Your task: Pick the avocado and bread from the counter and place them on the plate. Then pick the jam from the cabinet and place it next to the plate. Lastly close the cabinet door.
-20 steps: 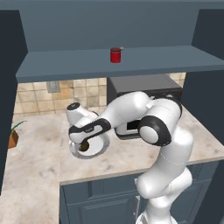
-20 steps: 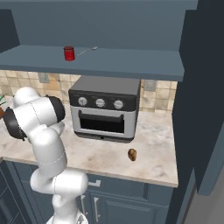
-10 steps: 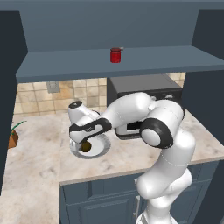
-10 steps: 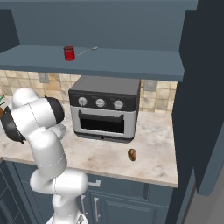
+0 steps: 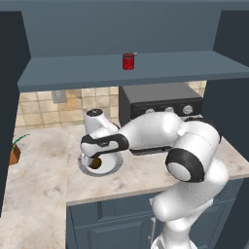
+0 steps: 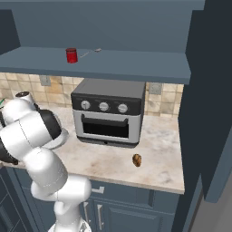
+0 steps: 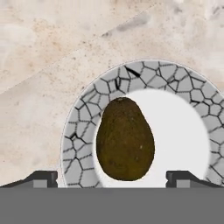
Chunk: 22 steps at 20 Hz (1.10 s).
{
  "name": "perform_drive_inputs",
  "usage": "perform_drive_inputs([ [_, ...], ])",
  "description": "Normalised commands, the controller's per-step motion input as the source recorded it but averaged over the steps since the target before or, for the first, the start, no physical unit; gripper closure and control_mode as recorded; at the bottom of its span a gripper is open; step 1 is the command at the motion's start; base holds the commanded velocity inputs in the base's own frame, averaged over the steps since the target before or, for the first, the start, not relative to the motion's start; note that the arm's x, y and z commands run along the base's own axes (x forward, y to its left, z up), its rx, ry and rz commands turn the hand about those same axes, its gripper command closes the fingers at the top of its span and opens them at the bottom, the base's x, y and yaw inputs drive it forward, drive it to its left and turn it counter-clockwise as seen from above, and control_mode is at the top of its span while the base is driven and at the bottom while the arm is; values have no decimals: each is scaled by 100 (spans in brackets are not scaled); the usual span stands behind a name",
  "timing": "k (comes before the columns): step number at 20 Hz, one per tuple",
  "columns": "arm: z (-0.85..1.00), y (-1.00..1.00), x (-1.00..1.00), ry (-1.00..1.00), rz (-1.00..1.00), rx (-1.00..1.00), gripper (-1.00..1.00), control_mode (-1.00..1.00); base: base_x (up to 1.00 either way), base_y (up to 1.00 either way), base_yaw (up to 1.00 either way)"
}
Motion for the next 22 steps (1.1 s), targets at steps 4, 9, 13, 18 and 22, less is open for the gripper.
perform_drive_inputs([
  [4,8,-28,-40,-11,-5,2,-100,-100,0,0,0],
  [9,6,-30,-39,-2,-12,4,-100,-100,0,0,0],
  [13,14,-28,-28,1,-19,1,-100,-100,0,0,0],
  [18,16,-30,-28,10,-21,0,-100,-100,0,0,0],
  [22,12,-33,-26,21,-18,0,-100,-100,0,0,0],
])
